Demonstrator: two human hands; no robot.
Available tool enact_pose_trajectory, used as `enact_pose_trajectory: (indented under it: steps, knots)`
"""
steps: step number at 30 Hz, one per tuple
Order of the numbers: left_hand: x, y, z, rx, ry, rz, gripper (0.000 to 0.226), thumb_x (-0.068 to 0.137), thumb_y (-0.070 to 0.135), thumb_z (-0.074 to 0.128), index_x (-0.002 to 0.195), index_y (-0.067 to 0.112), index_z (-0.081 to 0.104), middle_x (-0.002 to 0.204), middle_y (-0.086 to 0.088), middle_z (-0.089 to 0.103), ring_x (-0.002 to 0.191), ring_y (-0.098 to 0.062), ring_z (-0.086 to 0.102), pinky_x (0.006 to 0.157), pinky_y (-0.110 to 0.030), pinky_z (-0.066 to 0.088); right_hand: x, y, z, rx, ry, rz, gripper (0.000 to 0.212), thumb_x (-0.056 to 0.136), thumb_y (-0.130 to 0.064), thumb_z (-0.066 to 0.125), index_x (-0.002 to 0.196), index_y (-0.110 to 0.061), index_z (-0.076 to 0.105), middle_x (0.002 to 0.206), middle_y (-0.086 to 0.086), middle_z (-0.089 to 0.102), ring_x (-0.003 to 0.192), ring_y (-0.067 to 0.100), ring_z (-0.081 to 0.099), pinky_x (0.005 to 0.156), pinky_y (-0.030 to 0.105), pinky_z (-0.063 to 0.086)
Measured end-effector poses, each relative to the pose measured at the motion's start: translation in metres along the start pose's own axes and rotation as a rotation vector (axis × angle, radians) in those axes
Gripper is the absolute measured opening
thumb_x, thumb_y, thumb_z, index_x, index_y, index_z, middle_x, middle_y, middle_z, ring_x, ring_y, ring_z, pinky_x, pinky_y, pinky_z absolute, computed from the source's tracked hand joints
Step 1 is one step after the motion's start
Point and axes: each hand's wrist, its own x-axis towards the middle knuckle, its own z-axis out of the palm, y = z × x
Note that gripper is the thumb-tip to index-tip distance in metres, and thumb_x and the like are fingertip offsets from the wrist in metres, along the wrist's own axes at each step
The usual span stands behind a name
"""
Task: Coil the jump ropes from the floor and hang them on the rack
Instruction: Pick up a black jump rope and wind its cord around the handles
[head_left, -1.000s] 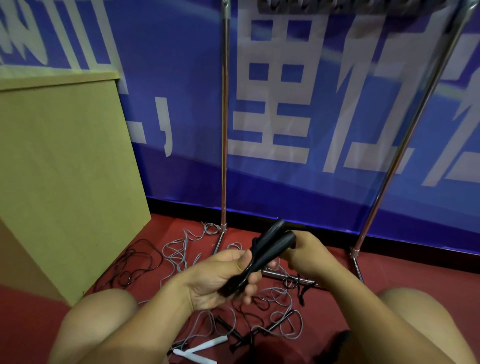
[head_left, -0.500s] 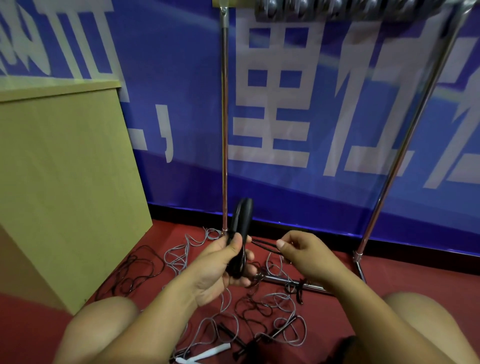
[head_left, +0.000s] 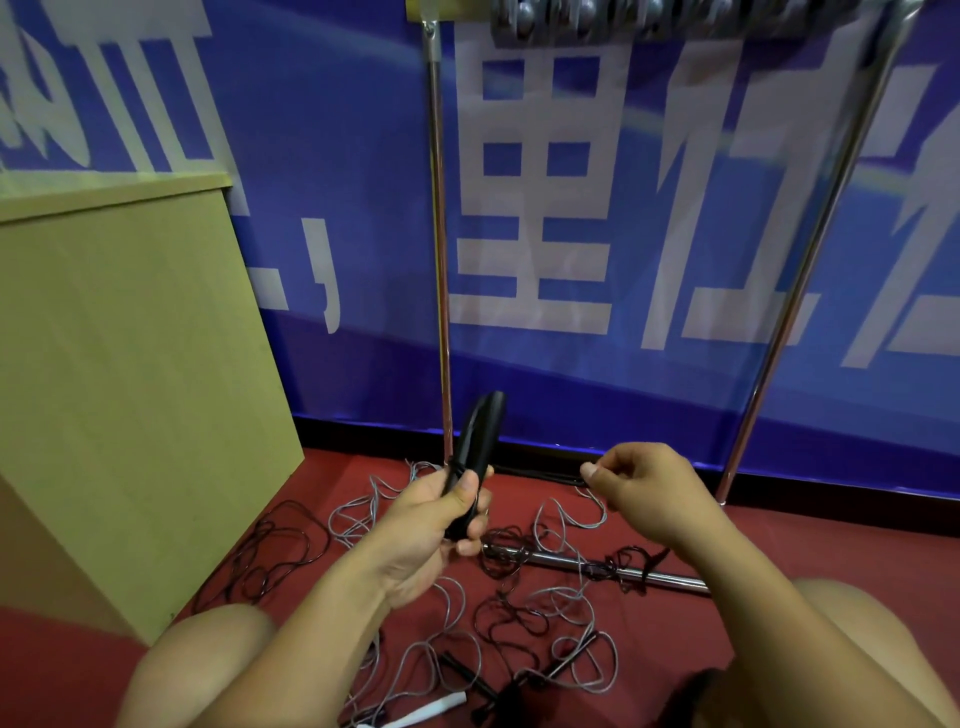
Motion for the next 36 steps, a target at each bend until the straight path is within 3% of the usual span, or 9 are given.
enact_pose_trajectory:
  steps: [4, 7, 9, 13, 16, 20, 26, 31, 36]
  knots:
    - [0.006, -0.005, -0.004, 0.129, 0.135, 0.036, 0.02, 0.103, 0.022, 0.05, 0.108, 0.004, 0.057, 0.069, -0.001, 0.048, 0.051, -0.008, 0.041, 0.042, -0.019, 0.029, -0.003, -0.002, -0.008, -0.009, -0.039, -0.011, 0.039, 0.089, -0.048, 0.066, 0.07, -0.014, 0.07, 0.053, -0.005, 0.051, 0.049, 0.008, 0.045, 0.051, 0.022, 0.036]
    - [0.011, -0.009, -0.012, 0.568, 0.284, 0.141, 0.02, 0.103, 0.026, 0.052, 0.088, 0.014, 0.058, 0.066, -0.001, 0.046, 0.05, -0.01, 0.041, 0.049, -0.027, 0.032, -0.01, -0.006, -0.01, 0.078, -0.215, -0.068, 0.044, 0.088, -0.047, 0.067, 0.065, -0.01, 0.064, 0.052, -0.006, 0.042, 0.046, 0.01, 0.035, 0.048, 0.021, 0.034]
    - [0.013, -0.012, -0.015, 0.912, 0.372, 0.224, 0.024, 0.1, 0.032, 0.055, 0.08, 0.02, 0.056, 0.063, 0.003, 0.049, 0.053, -0.012, 0.045, 0.054, -0.03, 0.035, -0.015, -0.009, -0.012, 0.098, -0.347, -0.133, 0.039, 0.087, -0.043, 0.069, 0.062, -0.015, 0.06, 0.052, -0.009, 0.045, 0.047, 0.006, 0.039, 0.049, 0.018, 0.037]
    - [0.016, -0.02, -0.012, 1.069, 0.398, 0.237, 0.02, 0.099, 0.036, 0.056, 0.081, 0.028, 0.054, 0.067, 0.006, 0.057, 0.061, -0.008, 0.054, 0.053, -0.02, 0.037, -0.026, -0.017, -0.005, 0.066, -0.548, -0.215, 0.017, 0.086, -0.029, 0.075, 0.077, -0.016, 0.068, 0.052, -0.011, 0.055, 0.044, -0.001, 0.045, 0.046, 0.014, 0.038]
    - [0.02, -0.027, -0.018, 1.191, 0.318, 0.137, 0.022, 0.098, 0.04, 0.056, 0.079, 0.029, 0.052, 0.07, 0.005, 0.059, 0.065, -0.014, 0.057, 0.057, -0.029, 0.04, -0.028, -0.016, 0.007, 0.063, -0.571, -0.287, 0.012, 0.086, -0.022, 0.074, 0.08, -0.017, 0.065, 0.053, -0.013, 0.055, 0.044, 0.0, 0.045, 0.043, 0.018, 0.038]
    - [0.017, -0.038, -0.019, 1.326, 0.123, 0.056, 0.014, 0.096, 0.041, 0.057, 0.092, 0.028, 0.056, 0.079, 0.004, 0.062, 0.077, -0.021, 0.062, 0.067, -0.034, 0.045, -0.026, -0.01, 0.016, 0.128, -0.42, -0.369, 0.014, 0.089, -0.018, 0.07, 0.077, -0.021, 0.063, 0.057, -0.015, 0.058, 0.052, -0.001, 0.048, 0.053, 0.017, 0.04]
    - [-0.002, -0.045, 0.003, 1.33, -0.213, 0.086, 0.015, 0.096, 0.042, 0.058, 0.102, 0.028, 0.056, 0.075, 0.01, 0.057, 0.065, -0.006, 0.052, 0.058, -0.026, 0.037, -0.017, -0.001, 0.028, -0.09, -0.085, -0.447, 0.009, 0.089, -0.033, 0.067, 0.086, -0.025, 0.069, 0.079, -0.011, 0.066, 0.075, 0.003, 0.06, 0.068, 0.022, 0.047]
    - [-0.01, -0.038, 0.007, 1.315, -0.301, 0.171, 0.018, 0.096, 0.042, 0.06, 0.085, 0.037, 0.047, 0.069, 0.009, 0.051, 0.061, -0.006, 0.047, 0.06, -0.028, 0.037, -0.006, 0.005, 0.029, -0.144, -0.004, -0.269, 0.021, 0.082, -0.047, 0.073, 0.084, -0.026, 0.07, 0.076, -0.012, 0.066, 0.072, 0.0, 0.059, 0.063, 0.02, 0.043]
    - [-0.015, -0.034, 0.0, 1.014, -0.43, 0.117, 0.021, 0.096, 0.035, 0.063, 0.104, 0.016, 0.061, 0.078, -0.001, 0.052, 0.071, -0.012, 0.048, 0.065, -0.037, 0.042, -0.002, 0.002, 0.025, 0.239, -0.208, 0.014, 0.028, 0.068, -0.037, 0.088, 0.075, -0.016, 0.071, 0.058, -0.011, 0.061, 0.053, 0.005, 0.055, 0.056, 0.02, 0.044]
